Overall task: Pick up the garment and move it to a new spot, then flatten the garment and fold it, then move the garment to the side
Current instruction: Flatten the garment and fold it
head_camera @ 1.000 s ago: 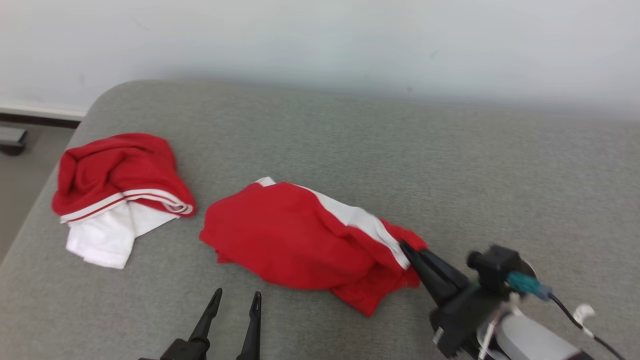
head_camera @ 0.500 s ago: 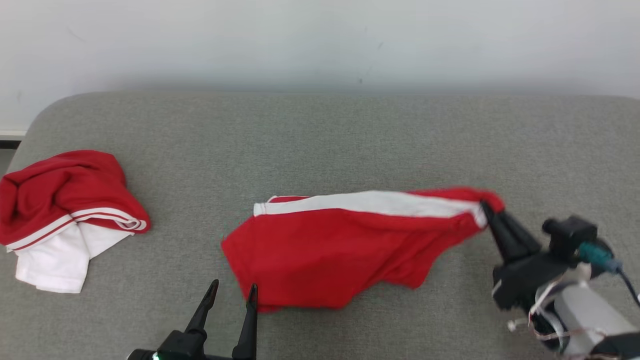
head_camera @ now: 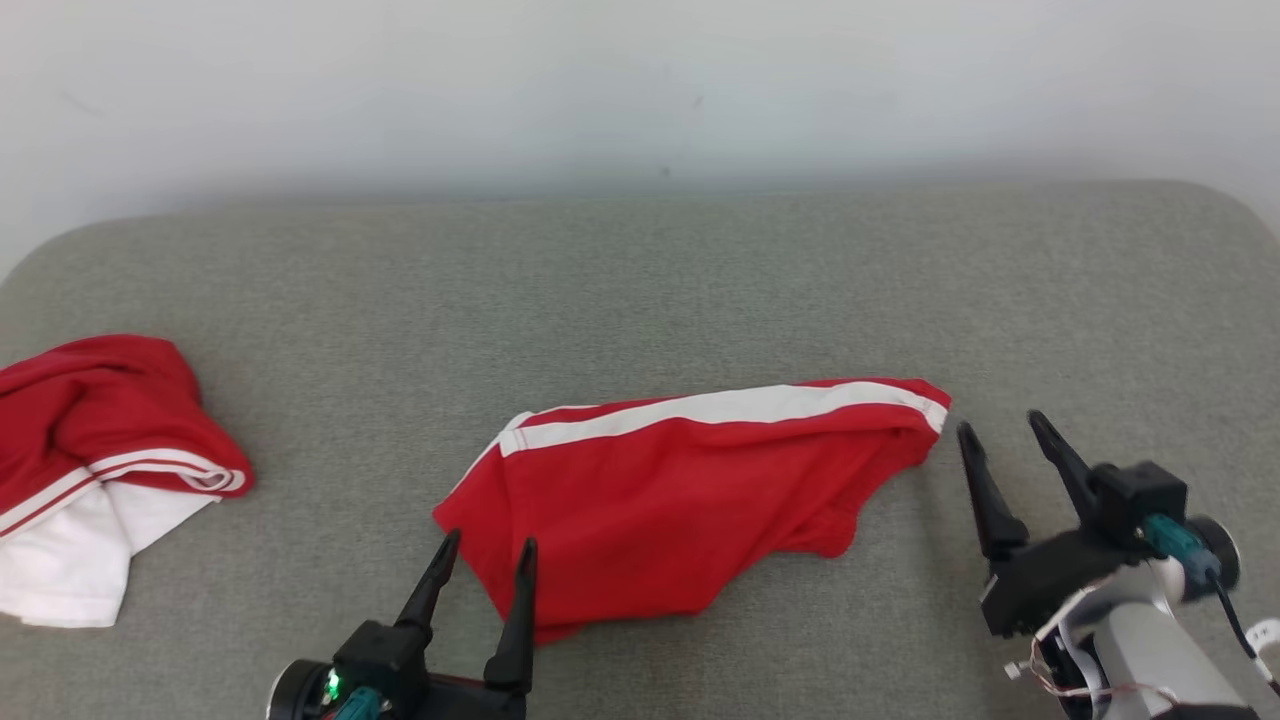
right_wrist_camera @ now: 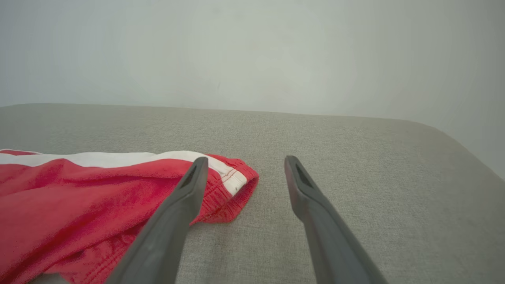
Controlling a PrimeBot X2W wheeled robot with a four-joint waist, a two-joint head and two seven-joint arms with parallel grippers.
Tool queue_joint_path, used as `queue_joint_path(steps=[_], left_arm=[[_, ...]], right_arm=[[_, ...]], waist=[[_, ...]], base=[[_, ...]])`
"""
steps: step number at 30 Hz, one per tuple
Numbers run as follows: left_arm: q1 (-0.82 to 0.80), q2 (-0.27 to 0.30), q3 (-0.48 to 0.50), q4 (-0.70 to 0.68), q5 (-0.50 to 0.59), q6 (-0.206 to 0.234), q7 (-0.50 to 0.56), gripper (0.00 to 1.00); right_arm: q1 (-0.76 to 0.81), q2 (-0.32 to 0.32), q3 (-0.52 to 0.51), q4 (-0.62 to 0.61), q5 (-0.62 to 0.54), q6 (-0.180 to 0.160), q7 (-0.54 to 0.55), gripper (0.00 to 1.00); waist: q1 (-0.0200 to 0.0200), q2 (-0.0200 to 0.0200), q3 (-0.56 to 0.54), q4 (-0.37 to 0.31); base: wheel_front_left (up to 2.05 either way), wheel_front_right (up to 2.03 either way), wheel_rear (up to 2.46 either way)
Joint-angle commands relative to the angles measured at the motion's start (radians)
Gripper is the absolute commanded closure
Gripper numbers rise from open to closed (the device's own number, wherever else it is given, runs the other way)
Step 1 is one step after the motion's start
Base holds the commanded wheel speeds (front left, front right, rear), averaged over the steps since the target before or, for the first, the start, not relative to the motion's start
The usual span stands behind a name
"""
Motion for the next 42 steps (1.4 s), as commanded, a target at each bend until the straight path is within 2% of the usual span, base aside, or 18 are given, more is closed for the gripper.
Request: queue_joint_path(steps=[1, 10, 15, 18, 26, 29, 38, 39, 40, 41, 42], left_arm=[[-0.022, 0.0, -0.008, 0.007, -0.005, 0.0, -0.003, 0.0], [-0.111, 0.001, -0.048, 0.114, -0.051, 0.022, -0.003, 0.0], [-0.142, 0.001, -0.033, 0.196, -0.068, 0.067, -0.004, 0.0], [-0.142, 0.001, -0.022, 0.223, -0.086, 0.079, -0.003, 0.0], [-0.132, 0.001, -0.034, 0.28, -0.135, 0.062, -0.003, 0.0], [-0.139, 0.001, -0.052, 0.298, -0.167, 0.043, -0.003, 0.0], [-0.178, 0.001, -0.077, 0.314, -0.215, 0.02, -0.003, 0.0], [-0.184, 0.001, -0.076, 0.308, -0.214, 0.019, -0.003, 0.26], [-0.184, 0.001, -0.076, 0.308, -0.214, 0.019, -0.003, 0.26], [-0.185, 0.001, -0.073, 0.299, -0.209, 0.02, -0.003, 0.73], [-0.182, 0.001, -0.07, 0.29, -0.202, 0.019, -0.003, 1.0]], right_arm=[[0.026, 0.018, -0.017, 0.01, -0.017, 0.001, 0.0, 0.0], [0.044, 0.077, -0.046, -0.031, -0.064, 0.001, 0.0, 0.0], [0.041, 0.085, -0.046, -0.047, -0.055, 0.001, 0.0, 0.0], [0.046, 0.086, -0.051, -0.053, -0.047, 0.001, 0.0, 0.0], [0.06, 0.1, -0.052, -0.058, -0.037, 0.001, 0.0, 0.0], [0.054, 0.106, -0.044, -0.062, -0.035, 0.001, 0.0, 0.0], [0.041, 0.112, -0.022, -0.072, -0.019, 0.001, 0.0, 0.0], [0.042, 0.113, -0.022, -0.073, -0.017, 0.001, 0.0, 0.0], [0.042, 0.113, -0.022, -0.073, -0.017, 0.001, 0.0, 0.0], [0.042, 0.114, -0.021, -0.074, -0.015, 0.001, 0.0, 0.0], [0.044, 0.113, -0.021, -0.075, -0.013, 0.001, 0.0, 0.0]], waist=[[0.0, 0.0, 0.012, -0.022], [0.0, 0.0, 0.064, -0.08], [0.0, 0.0, 0.082, -0.099], [0.0, 0.0, 0.086, -0.101], [0.0, 0.0, 0.082, -0.082], [0.0, 0.0, 0.081, -0.077], [0.0, 0.0, 0.089, -0.084], [0.0, 0.0, 0.089, -0.085], [0.0, 0.0, 0.089, -0.085], [0.0, 0.0, 0.089, -0.087], [0.0, 0.0, 0.088, -0.088]], base=[[0.0, 0.0, 0.0], [0.0, 0.0, 0.0], [0.0, 0.0, 0.0], [0.0, 0.0, 0.0], [0.0, 0.0, 0.0], [0.0, 0.0, 0.0], [0.0, 0.0, 0.0], [0.0, 0.0, 0.0], [0.0, 0.0, 0.0], [0.0, 0.0, 0.0], [0.0, 0.0, 0.0]])
